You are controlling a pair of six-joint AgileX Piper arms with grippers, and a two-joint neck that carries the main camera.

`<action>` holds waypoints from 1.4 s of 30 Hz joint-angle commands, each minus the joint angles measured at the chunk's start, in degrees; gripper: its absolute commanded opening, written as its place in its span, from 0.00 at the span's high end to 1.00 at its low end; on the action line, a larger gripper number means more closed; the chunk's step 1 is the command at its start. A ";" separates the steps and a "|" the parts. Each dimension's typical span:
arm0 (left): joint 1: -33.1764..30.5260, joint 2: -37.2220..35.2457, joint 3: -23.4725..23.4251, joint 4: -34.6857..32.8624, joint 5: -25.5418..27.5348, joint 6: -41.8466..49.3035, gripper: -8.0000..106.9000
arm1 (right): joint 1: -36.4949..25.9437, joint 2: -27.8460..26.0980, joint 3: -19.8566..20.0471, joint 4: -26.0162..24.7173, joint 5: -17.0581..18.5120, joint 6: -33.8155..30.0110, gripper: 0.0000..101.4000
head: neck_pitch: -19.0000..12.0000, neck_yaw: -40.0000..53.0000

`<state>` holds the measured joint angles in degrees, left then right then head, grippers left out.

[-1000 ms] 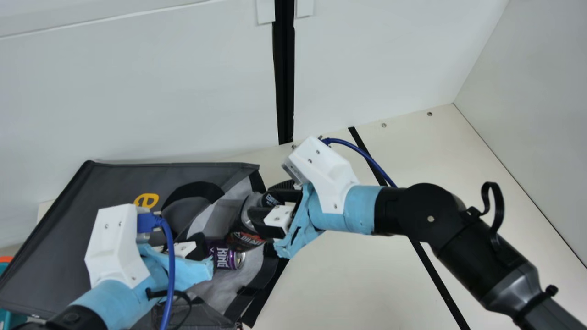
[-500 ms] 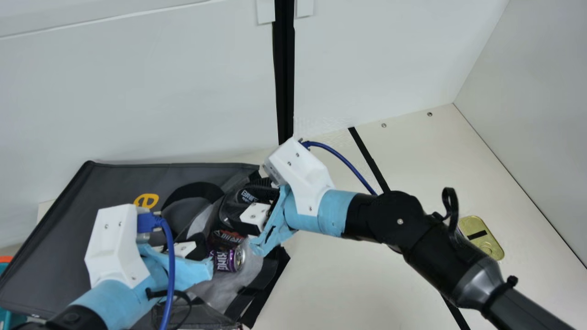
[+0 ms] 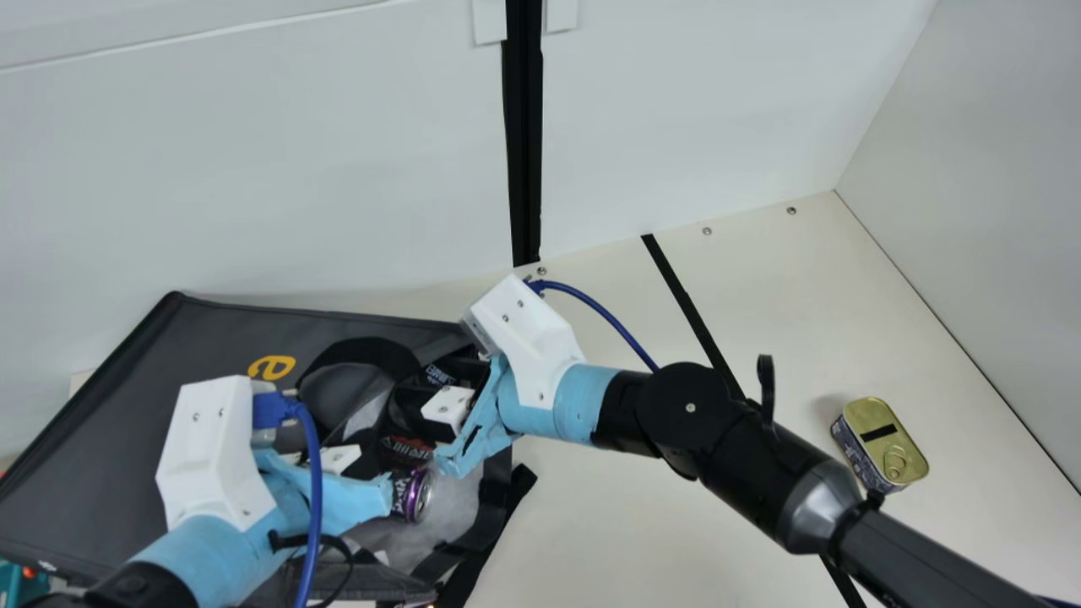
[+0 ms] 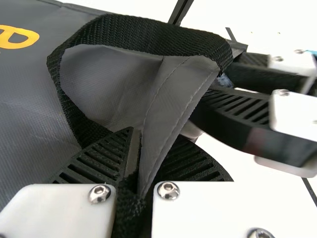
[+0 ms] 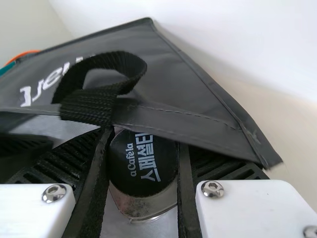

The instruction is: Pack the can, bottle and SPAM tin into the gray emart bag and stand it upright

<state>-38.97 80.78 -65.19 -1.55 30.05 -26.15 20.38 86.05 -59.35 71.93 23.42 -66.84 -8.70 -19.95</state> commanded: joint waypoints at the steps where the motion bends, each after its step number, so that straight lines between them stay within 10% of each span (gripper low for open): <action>1: 0.00 0.00 0.00 0.00 0.00 0.00 1.00 | 0.21 0.59 0.12 0.92 0.21 -1.04 1.00 | -1.30 -0.05; 24: 0.00 0.00 0.00 0.00 0.00 0.00 1.00 | 3.58 7.20 -2.59 4.73 -0.43 -5.10 1.00 | -1.30 -0.05; 42: 0.00 0.00 0.00 0.00 0.00 0.00 1.00 | 3.67 7.26 -2.56 2.54 -0.04 -3.72 0.41 | -1.30 -0.05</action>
<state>-38.97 80.78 -65.19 -1.55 30.05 -26.15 24.07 93.44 -62.01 74.69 23.22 -70.61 -8.70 -19.95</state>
